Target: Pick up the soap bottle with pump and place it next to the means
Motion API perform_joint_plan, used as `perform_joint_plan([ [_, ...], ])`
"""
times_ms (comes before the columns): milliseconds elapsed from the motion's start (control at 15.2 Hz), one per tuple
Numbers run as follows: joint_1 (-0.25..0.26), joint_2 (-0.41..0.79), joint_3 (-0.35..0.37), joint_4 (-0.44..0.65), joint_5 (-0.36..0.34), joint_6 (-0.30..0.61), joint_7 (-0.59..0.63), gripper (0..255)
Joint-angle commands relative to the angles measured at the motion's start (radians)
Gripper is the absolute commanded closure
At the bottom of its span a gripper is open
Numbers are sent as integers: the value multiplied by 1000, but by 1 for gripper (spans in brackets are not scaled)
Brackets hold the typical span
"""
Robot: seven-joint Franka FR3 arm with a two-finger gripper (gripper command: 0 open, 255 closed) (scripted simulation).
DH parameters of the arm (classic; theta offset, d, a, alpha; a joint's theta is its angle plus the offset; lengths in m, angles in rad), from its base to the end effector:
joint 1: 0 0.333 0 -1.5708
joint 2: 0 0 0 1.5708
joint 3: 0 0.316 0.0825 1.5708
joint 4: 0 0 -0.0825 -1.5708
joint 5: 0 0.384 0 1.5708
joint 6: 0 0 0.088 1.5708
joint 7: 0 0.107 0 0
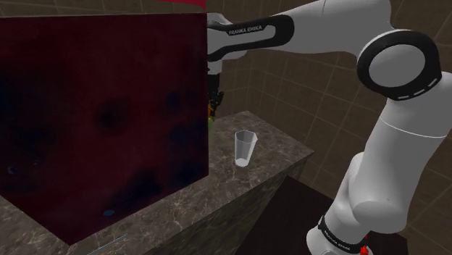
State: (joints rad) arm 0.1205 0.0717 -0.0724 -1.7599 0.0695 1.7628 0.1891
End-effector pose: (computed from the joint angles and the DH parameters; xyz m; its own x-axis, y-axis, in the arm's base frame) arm 0.5767 0.0349 0.5105 0.9849 -0.1536 -0.0793 -0.1577 -0.9863 -0.0479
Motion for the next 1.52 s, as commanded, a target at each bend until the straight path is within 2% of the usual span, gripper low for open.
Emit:
perform_joint_plan([
  [0,30,18,27,9,-5,-6,44,255],
  [396,105,33,89,26,0,0,179,255],
  [792,180,81,147,88,0,-3,314,255],
  [1254,273,182,208,221,-14,-24,468,255],
  [1452,326,256,234,323,-29,-48,547,255],
])
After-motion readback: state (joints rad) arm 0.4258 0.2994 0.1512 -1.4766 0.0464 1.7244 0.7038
